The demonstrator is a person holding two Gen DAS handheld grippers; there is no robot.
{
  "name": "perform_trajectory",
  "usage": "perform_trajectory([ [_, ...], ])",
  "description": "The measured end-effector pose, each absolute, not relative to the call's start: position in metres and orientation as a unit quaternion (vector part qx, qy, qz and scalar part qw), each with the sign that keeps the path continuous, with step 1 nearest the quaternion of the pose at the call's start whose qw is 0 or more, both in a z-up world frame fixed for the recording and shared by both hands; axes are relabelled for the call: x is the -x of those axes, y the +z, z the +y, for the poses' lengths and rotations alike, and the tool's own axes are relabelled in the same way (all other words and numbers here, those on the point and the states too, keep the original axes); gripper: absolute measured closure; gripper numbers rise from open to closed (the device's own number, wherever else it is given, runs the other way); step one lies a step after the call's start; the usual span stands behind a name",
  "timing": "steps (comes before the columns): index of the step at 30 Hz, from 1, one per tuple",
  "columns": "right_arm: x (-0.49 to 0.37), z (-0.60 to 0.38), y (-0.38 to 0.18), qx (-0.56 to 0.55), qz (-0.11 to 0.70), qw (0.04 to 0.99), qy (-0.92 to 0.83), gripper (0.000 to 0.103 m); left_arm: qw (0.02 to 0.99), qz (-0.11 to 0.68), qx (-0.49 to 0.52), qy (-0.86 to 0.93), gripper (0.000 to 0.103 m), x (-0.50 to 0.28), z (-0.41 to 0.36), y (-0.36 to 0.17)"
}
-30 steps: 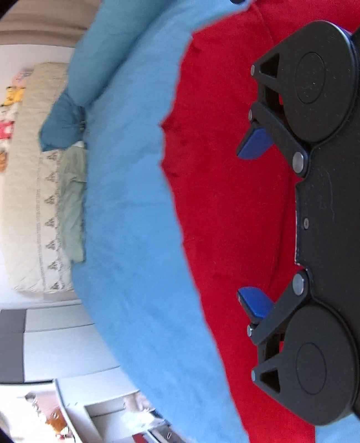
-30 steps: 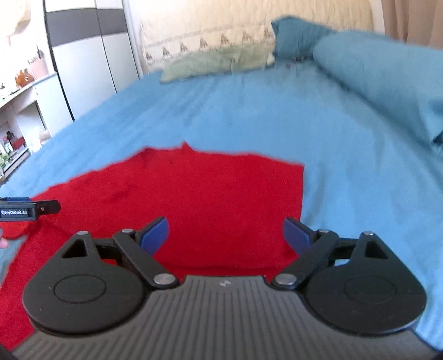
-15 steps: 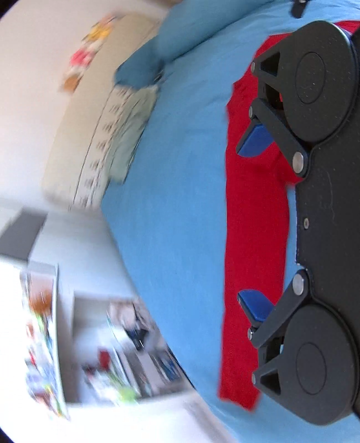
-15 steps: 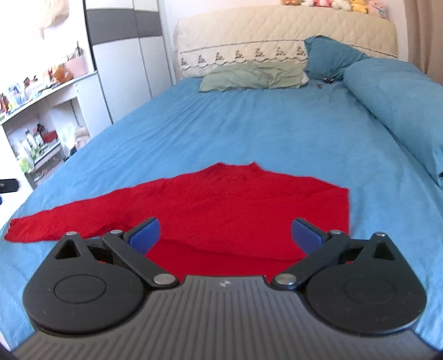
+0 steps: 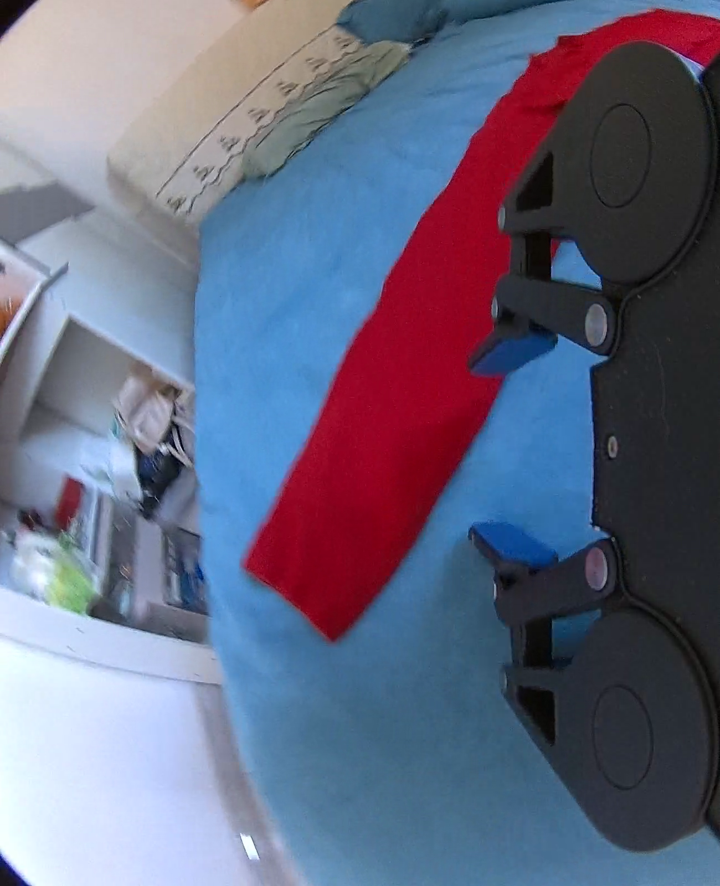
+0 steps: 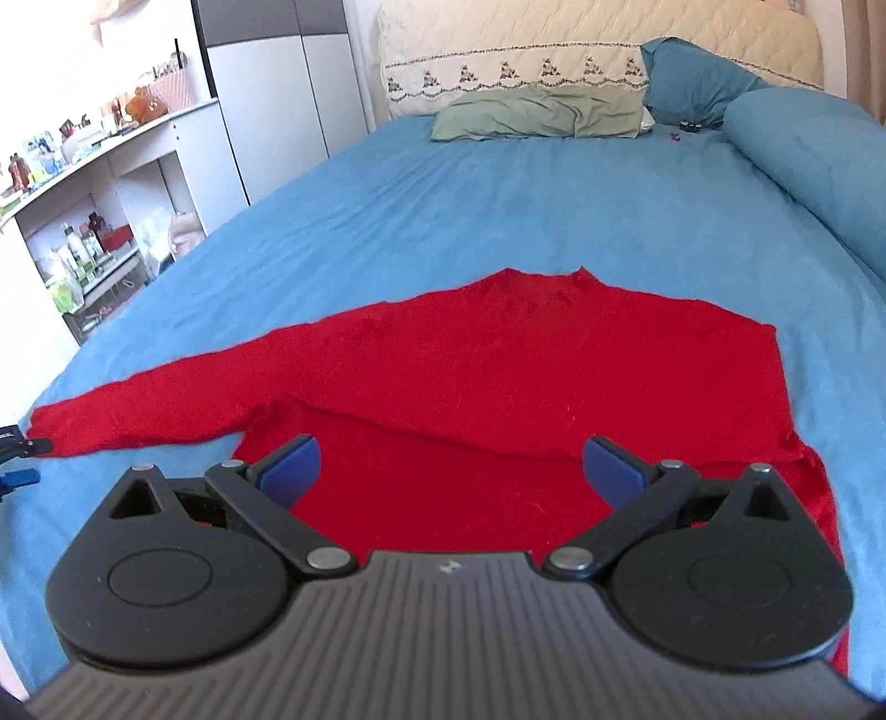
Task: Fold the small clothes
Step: 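Grasp the sleeve with the left gripper and fold it across the body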
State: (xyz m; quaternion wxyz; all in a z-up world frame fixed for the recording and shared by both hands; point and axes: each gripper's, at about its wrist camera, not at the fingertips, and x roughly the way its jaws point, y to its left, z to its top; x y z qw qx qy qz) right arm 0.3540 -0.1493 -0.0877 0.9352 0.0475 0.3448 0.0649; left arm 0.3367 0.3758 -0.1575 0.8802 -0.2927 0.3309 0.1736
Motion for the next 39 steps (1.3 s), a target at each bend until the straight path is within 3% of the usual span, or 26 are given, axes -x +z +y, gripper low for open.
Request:
perform_trajectory([
  [2,-0.357,-0.150,-0.093,-0.043,0.348,0.935,0.061,0.000,0.885,0.317,0.288,0.182,0.057,-0.345,0.381,-0.161],
  [6,-0.361,-0.158,-0.104,-0.042,0.352,0.933,0.054,0.000,0.886,0.314,0.268,0.209,0.096,-0.364,0.389,-0.162],
  [7,-0.362,-0.161,-0.106,-0.044,0.353,0.933,0.051,0.000,0.887,0.312,0.269,0.209,0.097,-0.368,0.390,-0.161],
  [15,-0.363,-0.189,-0.114,-0.069,0.350,0.934,0.036,0.000,0.933,0.267,0.170,0.174,0.098,-0.388,0.332,-0.098],
  [21,-0.358,-0.226,-0.102,-0.098,0.330,0.939,0.018,0.000,0.971,0.211,0.099,0.050,0.098,-0.422,0.212,-0.025],
  [25,-0.352,-0.256,-0.093,-0.110,0.317,0.942,0.004,0.000,0.975,0.204,0.069,-0.053,0.098,-0.446,0.097,-0.008],
  [32,-0.344,-0.309,-0.099,-0.129,0.320,0.938,-0.020,0.000,0.939,0.301,0.033,-0.161,0.098,-0.464,-0.061,-0.085],
  [37,-0.343,-0.332,-0.115,-0.138,0.338,0.931,-0.024,0.000,0.919,0.355,-0.023,-0.172,0.097,-0.457,-0.102,-0.146],
  [39,-0.345,-0.334,-0.121,-0.136,0.341,0.930,-0.022,0.000,0.917,0.356,-0.036,-0.175,0.087,-0.453,-0.102,-0.155],
])
